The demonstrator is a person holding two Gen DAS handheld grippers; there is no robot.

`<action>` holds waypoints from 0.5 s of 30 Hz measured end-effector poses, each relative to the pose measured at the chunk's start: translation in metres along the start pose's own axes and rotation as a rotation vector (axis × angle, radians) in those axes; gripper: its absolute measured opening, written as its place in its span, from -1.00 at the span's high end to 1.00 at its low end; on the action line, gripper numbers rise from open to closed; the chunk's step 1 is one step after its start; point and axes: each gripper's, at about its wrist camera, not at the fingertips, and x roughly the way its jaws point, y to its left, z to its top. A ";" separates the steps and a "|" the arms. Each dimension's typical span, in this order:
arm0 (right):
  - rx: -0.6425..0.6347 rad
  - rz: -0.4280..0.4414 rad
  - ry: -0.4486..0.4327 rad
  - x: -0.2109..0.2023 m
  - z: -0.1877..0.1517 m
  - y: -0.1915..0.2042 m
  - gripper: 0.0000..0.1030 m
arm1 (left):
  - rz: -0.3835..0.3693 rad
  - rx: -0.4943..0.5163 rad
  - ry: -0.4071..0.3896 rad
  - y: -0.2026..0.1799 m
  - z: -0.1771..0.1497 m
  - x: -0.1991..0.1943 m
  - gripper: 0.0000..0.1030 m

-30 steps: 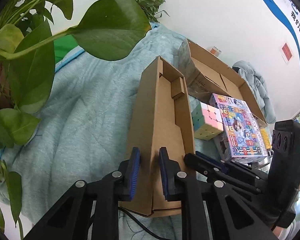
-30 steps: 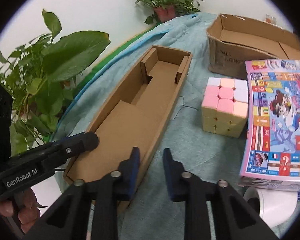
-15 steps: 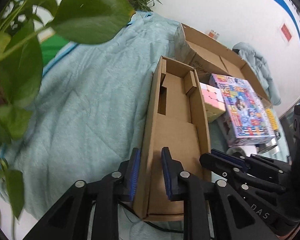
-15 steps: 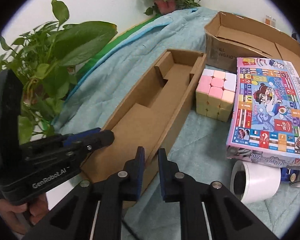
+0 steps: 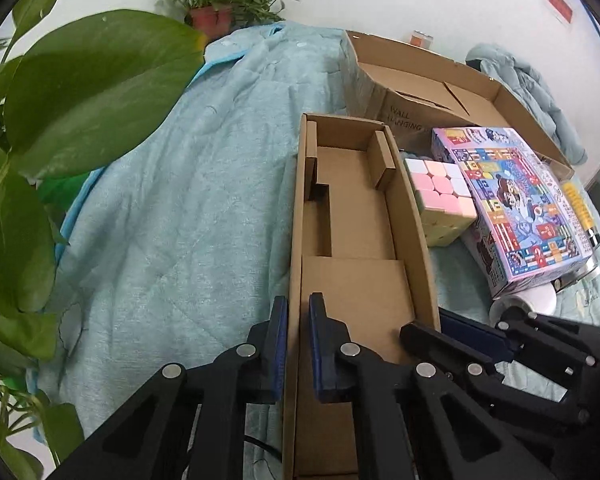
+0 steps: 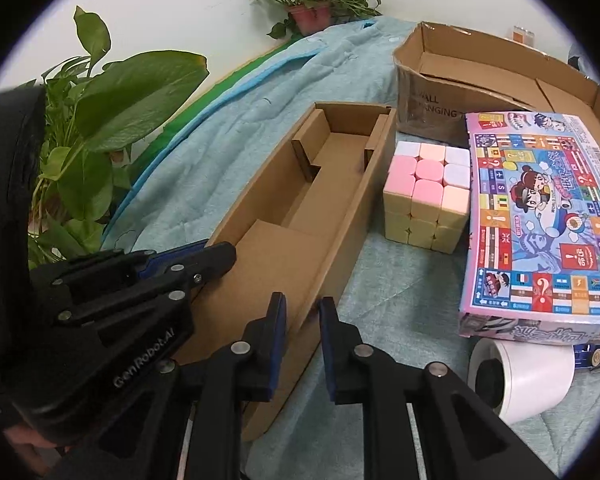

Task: Organize rigid objects
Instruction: 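Lift and carry the cardboard insert over the large cardboard box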

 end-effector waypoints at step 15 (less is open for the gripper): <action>-0.004 0.016 -0.219 -0.087 0.034 -0.005 0.71 | 0.028 0.081 -0.272 -0.048 0.055 -0.106 0.89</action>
